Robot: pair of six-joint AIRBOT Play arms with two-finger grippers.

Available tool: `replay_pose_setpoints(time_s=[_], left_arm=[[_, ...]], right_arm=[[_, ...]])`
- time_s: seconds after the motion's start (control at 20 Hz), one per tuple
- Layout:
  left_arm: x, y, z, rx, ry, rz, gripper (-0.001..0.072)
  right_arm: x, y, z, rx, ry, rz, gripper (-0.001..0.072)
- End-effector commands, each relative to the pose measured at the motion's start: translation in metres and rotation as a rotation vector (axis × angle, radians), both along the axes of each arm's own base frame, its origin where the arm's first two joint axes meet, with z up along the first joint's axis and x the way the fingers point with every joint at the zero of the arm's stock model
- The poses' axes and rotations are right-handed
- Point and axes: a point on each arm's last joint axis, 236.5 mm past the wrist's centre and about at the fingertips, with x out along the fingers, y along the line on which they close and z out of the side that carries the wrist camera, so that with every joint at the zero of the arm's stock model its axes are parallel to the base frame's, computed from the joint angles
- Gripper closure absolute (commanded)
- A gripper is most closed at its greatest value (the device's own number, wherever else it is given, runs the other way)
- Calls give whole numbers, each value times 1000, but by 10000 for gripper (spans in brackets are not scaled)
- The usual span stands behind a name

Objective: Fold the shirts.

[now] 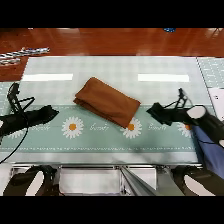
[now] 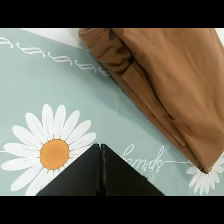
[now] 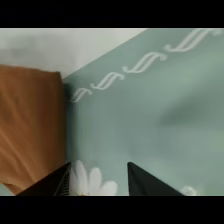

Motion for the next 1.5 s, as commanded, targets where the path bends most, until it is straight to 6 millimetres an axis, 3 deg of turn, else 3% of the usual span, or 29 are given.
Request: replay_pose_setpoints(time_s=[0.0,0.3,0.35,0.4,0.45,0.5,0.6,0.7,0.85,1.1,1.3,1.45], left_arm=[[-4,-3,-2,-8,18,-8,689],[-5,-3,-2,-9,23,-12,689],[-5,-3,-2,-9,23,-12,689],[-5,-3,-2,-9,23,-12,689],[-5,-3,-2,-9,23,-12,689],[-5,-3,-2,-9,23,-12,689],[-5,-3,-2,-9,23,-12,689],[-5,-3,-2,-9,23,-13,689],[-6,-4,-2,-11,26,-15,689],[-8,-9,0,-39,33,-20,689],[-10,-17,3,-78,41,-28,689],[-9,-17,3,-79,38,-25,689]], right_arm=[[7,48,-20,121,41,36,296],[16,114,-27,223,108,226,299],[19,124,-27,233,110,243,336],[23,133,-24,240,101,265,444],[29,143,-16,240,63,308,604],[37,152,-3,238,3,355,684],[58,166,33,243,-93,430,685],[86,164,76,197,-175,491,685],[123,139,140,79,-284,546,685],[159,57,238,19,-380,482,685],[159,-33,289,-31,-426,348,685],[136,-103,309,-92,-410,241,685]])
